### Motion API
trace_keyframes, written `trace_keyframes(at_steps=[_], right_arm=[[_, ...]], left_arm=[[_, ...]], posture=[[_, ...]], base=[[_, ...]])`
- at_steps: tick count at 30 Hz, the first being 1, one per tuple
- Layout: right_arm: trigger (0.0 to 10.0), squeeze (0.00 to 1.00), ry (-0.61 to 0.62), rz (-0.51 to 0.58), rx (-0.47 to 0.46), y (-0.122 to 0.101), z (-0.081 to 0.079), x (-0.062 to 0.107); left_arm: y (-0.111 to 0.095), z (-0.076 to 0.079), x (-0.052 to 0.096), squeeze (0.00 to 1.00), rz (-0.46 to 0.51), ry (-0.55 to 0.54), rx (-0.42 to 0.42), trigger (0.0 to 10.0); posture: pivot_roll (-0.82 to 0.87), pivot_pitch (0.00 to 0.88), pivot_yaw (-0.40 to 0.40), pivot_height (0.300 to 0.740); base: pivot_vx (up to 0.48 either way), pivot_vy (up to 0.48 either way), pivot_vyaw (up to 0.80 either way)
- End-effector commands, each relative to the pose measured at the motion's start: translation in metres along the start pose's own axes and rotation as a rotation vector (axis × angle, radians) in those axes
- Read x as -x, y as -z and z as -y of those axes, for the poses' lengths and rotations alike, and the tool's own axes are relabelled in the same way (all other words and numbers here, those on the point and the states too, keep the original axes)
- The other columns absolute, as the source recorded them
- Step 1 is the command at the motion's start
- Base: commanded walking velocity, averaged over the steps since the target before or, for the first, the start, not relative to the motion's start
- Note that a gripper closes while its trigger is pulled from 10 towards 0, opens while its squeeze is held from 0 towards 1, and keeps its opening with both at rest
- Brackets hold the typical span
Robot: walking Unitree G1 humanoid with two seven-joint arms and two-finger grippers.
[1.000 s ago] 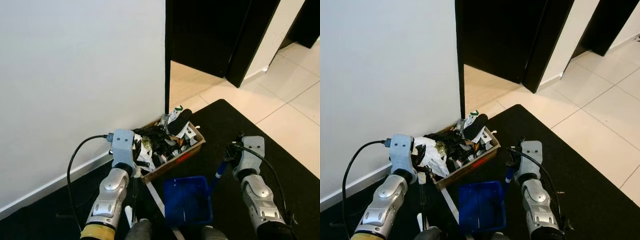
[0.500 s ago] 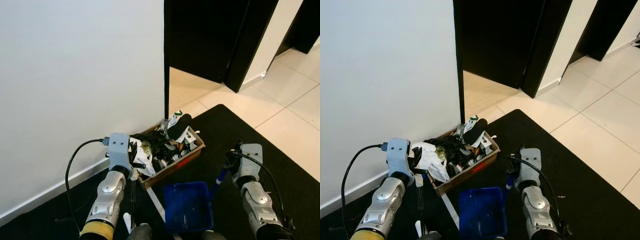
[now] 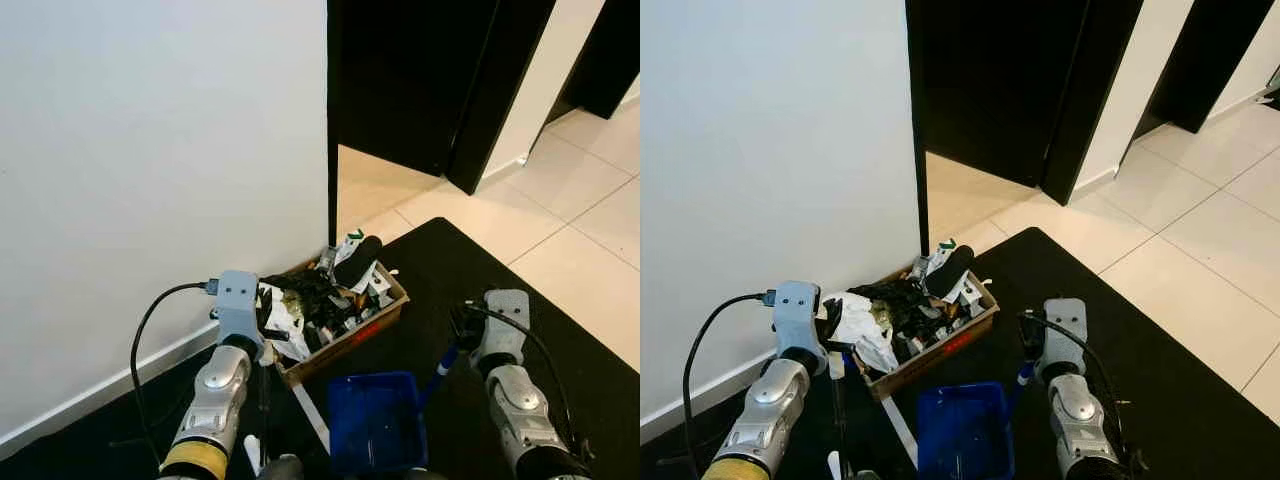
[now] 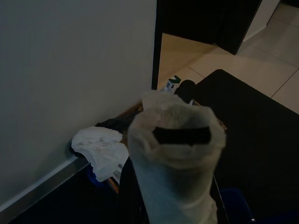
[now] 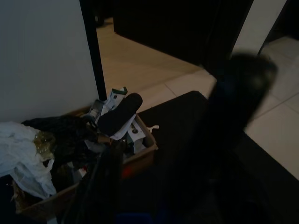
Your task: Sweep floor
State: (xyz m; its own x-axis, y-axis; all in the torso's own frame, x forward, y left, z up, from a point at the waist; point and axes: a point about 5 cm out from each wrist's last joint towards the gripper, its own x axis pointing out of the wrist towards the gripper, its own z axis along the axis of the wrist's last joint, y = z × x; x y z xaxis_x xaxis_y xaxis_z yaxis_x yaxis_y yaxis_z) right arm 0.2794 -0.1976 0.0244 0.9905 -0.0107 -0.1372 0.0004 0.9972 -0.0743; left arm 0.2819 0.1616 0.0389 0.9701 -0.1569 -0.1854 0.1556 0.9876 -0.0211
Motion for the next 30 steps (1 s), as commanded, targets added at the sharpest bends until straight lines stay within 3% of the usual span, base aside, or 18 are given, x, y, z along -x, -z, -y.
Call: trace_keyframes(at_steps=[1, 7, 10, 12, 14, 16, 19, 24, 30], right_arm=[[10.0, 0.0, 0.024, 0.061, 0.0, -0.009, 0.006, 0.001], [10.0, 0.0, -0.001, 0.094, 0.025, -0.005, 0.002, 0.023], [10.0, 0.0, 0.02, 0.091, 0.007, 0.003, 0.002, 0.059], [10.0, 0.0, 0.02, 0.091, 0.007, 0.003, 0.002, 0.059], [10.0, 0.0, 0.027, 0.023, 0.013, 0.023, -0.002, 0.09], [10.0, 0.0, 0.028, 0.007, 0.014, 0.027, -0.003, 0.095], [10.0, 0.0, 0.039, -0.037, 0.026, 0.04, -0.003, 0.089], [10.0, 0.0, 0.065, -0.057, 0.033, 0.039, -0.001, 0.065], [10.0, 0.0, 0.101, -0.11, 0.081, 0.035, 0.006, 0.041]], left_arm=[[0.023, -0.006, 0.01, 0.0, -0.106, -0.007, -0.016, 10.0], [0.025, -0.006, 0.016, 0.0, -0.098, 0.003, -0.023, 10.0], [0.024, -0.003, 0.023, 0.0, -0.083, 0.025, -0.025, 10.0], [0.024, -0.003, 0.023, 0.0, -0.083, 0.025, -0.025, 10.0], [0.024, -0.003, 0.025, 0.0, -0.081, 0.044, -0.043, 10.0], [0.024, -0.003, 0.025, 0.0, -0.082, 0.046, -0.045, 10.0], [0.032, -0.003, 0.025, 0.0, -0.107, 0.044, -0.043, 10.0], [0.034, -0.002, 0.02, 0.0, -0.104, 0.018, -0.037, 10.0], [0.01, -0.012, 0.018, 0.0, 0.013, -0.052, 0.018, 10.0]], posture=[[0.11, 0.055, 0.01, 0.74], [0.08, 0.075, 0.001, 0.74], [0.06, 0.077, 0.001, 0.74], [0.06, 0.077, 0.001, 0.74], [0.05, 0.084, -0.002, 0.74], [0.05, 0.084, -0.002, 0.74], [0.04, 0.055, 0.012, 0.74], [0.03, 0.02, 0.015, 0.74], [0.07, 0.0, -0.001, 0.74]], base=[[0.0, 0.0, 0.0], [0.0, 0.0, 0.0], [0.0, 0.0, 0.0], [0.0, 0.0, 0.0], [0.0, 0.0, 0.0], [0.0, 0.0, 0.0], [0.0, 0.0, 0.0], [0.0, 0.0, 0.0], [0.0, 0.0, 0.0]])
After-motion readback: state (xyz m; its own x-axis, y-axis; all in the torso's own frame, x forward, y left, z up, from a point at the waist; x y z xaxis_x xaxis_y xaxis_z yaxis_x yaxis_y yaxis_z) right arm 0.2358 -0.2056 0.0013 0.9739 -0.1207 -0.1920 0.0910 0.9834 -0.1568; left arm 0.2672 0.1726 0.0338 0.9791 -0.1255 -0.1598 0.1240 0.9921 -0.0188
